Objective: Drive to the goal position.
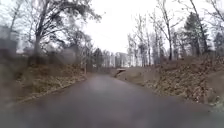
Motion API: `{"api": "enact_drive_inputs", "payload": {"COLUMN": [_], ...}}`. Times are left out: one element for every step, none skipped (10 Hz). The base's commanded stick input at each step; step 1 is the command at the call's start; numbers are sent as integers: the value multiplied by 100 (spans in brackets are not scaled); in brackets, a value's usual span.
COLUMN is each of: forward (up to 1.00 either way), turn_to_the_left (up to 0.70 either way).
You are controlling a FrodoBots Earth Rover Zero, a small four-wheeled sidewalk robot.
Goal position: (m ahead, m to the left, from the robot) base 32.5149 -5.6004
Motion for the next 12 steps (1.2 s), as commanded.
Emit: {"api": "enact_drive_inputs", "payload": {"forward": [100,100,100,100,100,100,100,100,100,100,100,100], "turn_to_the_left": [0,0,30,40,40,40,40,36,0,0,0,0]}}
